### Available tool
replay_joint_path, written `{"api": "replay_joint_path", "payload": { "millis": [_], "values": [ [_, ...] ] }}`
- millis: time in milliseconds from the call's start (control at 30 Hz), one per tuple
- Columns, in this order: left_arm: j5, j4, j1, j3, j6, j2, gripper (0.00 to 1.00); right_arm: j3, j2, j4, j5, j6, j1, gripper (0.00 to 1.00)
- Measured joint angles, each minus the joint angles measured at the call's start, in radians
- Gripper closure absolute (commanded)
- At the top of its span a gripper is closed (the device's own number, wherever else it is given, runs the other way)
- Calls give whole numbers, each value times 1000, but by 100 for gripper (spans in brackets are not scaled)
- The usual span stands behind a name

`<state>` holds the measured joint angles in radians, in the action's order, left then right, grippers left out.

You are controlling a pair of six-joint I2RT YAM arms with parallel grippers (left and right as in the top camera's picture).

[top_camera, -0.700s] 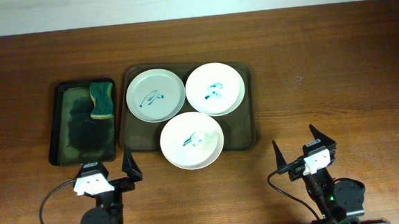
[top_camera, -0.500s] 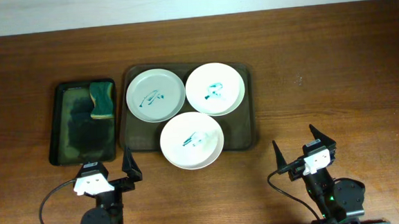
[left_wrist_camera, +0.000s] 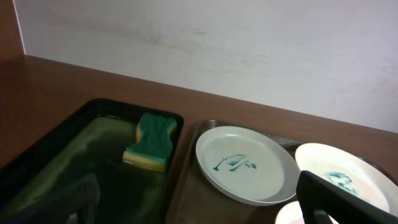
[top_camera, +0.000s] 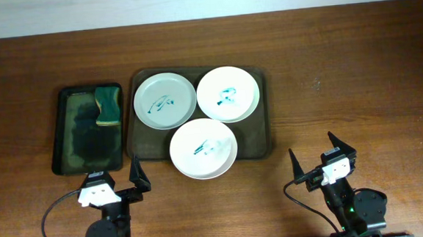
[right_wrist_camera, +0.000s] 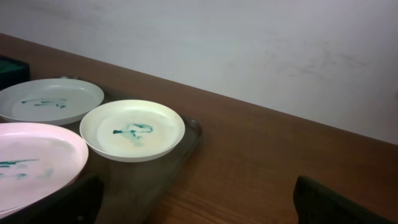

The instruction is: Clean dirty plates on tray and stack at the side

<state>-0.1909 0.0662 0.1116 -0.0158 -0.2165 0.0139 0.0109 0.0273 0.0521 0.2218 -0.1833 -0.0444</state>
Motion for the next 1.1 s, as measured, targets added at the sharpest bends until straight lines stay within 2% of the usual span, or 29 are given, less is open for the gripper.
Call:
{"api": "replay_joint_path", "payload": {
  "millis": [1100],
  "values": [
    [0,-19,0,0,0,0,1,0,0,0,0,0,0,2]
  ]
}}
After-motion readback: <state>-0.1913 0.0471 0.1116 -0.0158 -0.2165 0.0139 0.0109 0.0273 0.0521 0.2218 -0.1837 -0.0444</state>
